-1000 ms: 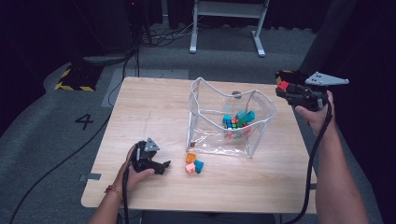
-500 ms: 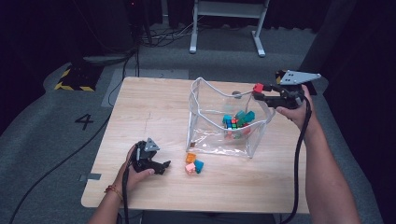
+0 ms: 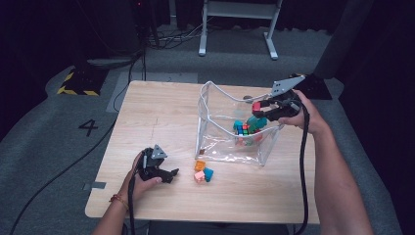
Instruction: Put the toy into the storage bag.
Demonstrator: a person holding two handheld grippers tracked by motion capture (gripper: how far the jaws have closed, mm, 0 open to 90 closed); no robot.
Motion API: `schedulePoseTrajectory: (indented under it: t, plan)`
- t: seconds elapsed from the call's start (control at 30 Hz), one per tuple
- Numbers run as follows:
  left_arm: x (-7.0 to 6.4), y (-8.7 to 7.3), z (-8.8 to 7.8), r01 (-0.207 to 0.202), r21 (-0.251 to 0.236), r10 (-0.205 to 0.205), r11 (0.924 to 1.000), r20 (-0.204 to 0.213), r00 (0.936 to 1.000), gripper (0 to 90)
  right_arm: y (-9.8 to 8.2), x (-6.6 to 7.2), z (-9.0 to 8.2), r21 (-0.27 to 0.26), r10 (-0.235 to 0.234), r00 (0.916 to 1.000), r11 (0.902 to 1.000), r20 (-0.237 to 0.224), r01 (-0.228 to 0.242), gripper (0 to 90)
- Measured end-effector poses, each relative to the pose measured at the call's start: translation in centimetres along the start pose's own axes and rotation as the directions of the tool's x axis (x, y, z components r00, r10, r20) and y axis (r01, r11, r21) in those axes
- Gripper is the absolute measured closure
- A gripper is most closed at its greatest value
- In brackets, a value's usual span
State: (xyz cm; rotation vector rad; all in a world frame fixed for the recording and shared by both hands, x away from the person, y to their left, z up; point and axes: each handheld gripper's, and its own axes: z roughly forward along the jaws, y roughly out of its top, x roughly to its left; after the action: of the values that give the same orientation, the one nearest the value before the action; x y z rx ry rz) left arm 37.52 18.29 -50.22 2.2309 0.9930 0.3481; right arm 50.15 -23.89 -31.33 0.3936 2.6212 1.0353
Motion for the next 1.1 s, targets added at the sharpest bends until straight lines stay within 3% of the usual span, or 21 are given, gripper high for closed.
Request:
schedulePoseTrajectory:
  t: [0.23, 0.33, 0.43, 0.47, 0.5, 0.57, 0.63, 0.67, 0.8, 1.03, 1.1]
  plan:
    - [0.0, 0.0, 0.0, 0.000, 0.000, 0.000, 1.0000, 0.000, 1.0000, 7.9, -0.3, -0.9, 0.5, 0.121, 0.020, 0.9998, 0.9925, -0.001, -0.020, 55.6]
    - [0.0, 0.0, 0.0, 0.000, 0.000, 0.000, 1.0000, 0.000, 1.0000, 7.9, -0.4, -1.2, 0.6, 0.195, 0.007, 0.9999, 0.9807, 0.013, -0.009, 55.6]
    - [0.0, 0.0, 0.0, 0.000, 0.000, 0.000, 1.0000, 0.000, 1.0000, 7.9, -0.4, -1.6, 0.8, 0.237, 0.005, 1.0000, 0.9714, 0.000, -0.005, 55.6]
    - [0.0, 0.0, 0.0, 0.000, 0.000, 0.000, 1.0000, 0.000, 1.0000, 7.9, -0.3, -1.7, 1.0, 0.266, -0.005, 1.0000, 0.9641, -0.004, 0.006, 55.6]
    - [0.0, 0.0, 0.0, 0.000, 0.000, 0.000, 1.0000, 0.000, 1.0000, 8.0, -0.2, -1.7, 1.1, 0.309, -0.019, 0.9998, 0.9508, -0.001, 0.018, 55.6]
    - [0.0, 0.0, 0.0, 0.000, 0.000, 0.000, 1.0000, 0.000, 1.0000, 8.0, -0.3, -1.7, 1.2, 0.351, -0.012, 0.9999, 0.9362, -0.005, 0.013, 55.6]
    - [0.0, 0.0, 0.0, 0.000, 0.000, 0.000, 1.0000, 0.000, 1.0000, 7.9, -0.3, -1.9, 1.2, 0.340, -0.009, 0.9999, 0.9402, -0.012, 0.012, 55.5]
    - [0.0, 0.0, 0.0, 0.000, 0.000, 0.000, 1.0000, 0.000, 1.0000, 8.0, -0.3, -1.9, 1.2, 0.348, 0.012, 0.9999, 0.9373, -0.009, -0.008, 55.5]
    - [0.0, 0.0, 0.0, 0.000, 0.000, 0.000, 1.0000, 0.000, 1.0000, 7.9, -0.5, -2.2, 1.1, 0.352, -0.006, 1.0000, 0.9358, 0.004, 0.005, 55.2]
    - [0.0, 0.0, 0.0, 0.000, 0.000, 0.000, 1.0000, 0.000, 1.0000, 7.9, -0.7, -2.2, 0.3, 0.310, -0.005, 0.9999, 0.9508, 0.015, 0.001, 54.4]
    - [0.0, 0.0, 0.0, 0.000, 0.000, 0.000, 1.0000, 0.000, 1.0000, 8.0, -0.7, -2.1, 0.1, 0.310, -0.012, 0.9994, 0.9509, 0.033, 0.001, 51.9]
